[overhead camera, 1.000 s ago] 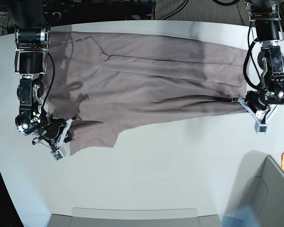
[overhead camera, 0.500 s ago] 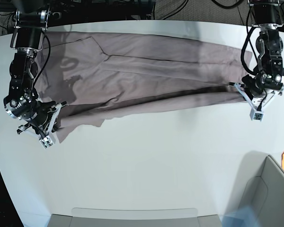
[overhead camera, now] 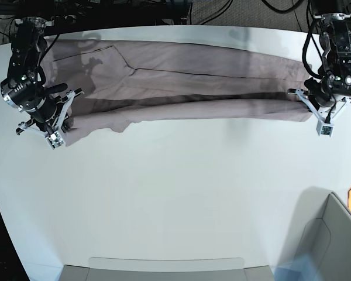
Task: Fold the T-shirt properly
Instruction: 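Fold the hem half over toward the collar with both grippers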
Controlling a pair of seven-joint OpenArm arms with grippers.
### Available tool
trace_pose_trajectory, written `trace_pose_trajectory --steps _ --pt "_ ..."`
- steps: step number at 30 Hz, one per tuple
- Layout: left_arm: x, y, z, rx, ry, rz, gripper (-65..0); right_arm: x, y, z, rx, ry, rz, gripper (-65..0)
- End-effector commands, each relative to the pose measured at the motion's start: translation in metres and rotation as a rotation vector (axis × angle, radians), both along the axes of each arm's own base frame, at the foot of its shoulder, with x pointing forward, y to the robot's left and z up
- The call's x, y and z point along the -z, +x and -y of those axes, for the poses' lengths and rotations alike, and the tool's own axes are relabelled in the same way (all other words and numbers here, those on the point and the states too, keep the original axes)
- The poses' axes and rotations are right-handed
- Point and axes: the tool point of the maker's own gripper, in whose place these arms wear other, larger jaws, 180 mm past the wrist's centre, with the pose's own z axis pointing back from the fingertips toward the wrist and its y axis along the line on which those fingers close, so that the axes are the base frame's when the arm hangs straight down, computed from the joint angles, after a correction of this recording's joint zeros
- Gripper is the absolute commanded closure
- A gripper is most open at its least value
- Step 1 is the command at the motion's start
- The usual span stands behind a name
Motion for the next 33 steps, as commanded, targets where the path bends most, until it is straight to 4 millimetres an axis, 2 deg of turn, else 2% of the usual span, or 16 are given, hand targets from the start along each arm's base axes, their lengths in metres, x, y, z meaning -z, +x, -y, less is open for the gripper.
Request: trace_pose_trajectory --steps 1,8,12,14,22,25,27,29,31,33 --pt "-0.012 0.006 -0.006 0.005 0.028 0.036 0.0 -0.009 -0.003 0.002 -0.006 0.005 0.024 0.0" --pt "-0.011 0.001 -0.005 0.013 0.032 0.028 0.0 0.011 -0.033 -0.002 -0.009 0.047 -0.052 0.0" --pt "-0.015 -0.003 -0.001 0.028 0.041 0.033 0.0 0.003 -0.042 0.006 0.010 0.026 -0.036 0.0" --pt "-0.011 -0.009 -0.001 0.031 0.043 0.017 0.0 0.002 -0.048 0.008 0.016 0.018 -0.040 0.0" --pt "0.006 -0.034 -0.001 0.031 0.037 -0.050 0.0 0.025 -0.082 0.009 0.016 0.014 -0.142 0.0" --pt "0.015 -0.039 -0.001 0.023 0.027 -0.079 0.0 0.029 -0.085 0.006 0.010 0.020 -0.157 0.0" --pt "0.013 -0.038 -0.003 0.019 0.030 -0.077 0.0 0.030 -0.086 0.005 0.010 0.020 -0.160 0.0" --pt "0.012 -0.038 -0.003 0.018 0.029 -0.071 -9.2 0.031 -0.087 0.006 0.010 0.019 -0.163 0.0" --pt "0.012 -0.043 -0.003 0.029 0.037 -0.076 -18.8 0.030 -0.086 0.007 0.015 0.018 -0.163 -6.4" --pt "0.006 -0.042 0.001 0.042 0.041 -0.060 -21.6 0.030 -0.086 0.007 0.013 0.019 -0.162 -12.7"
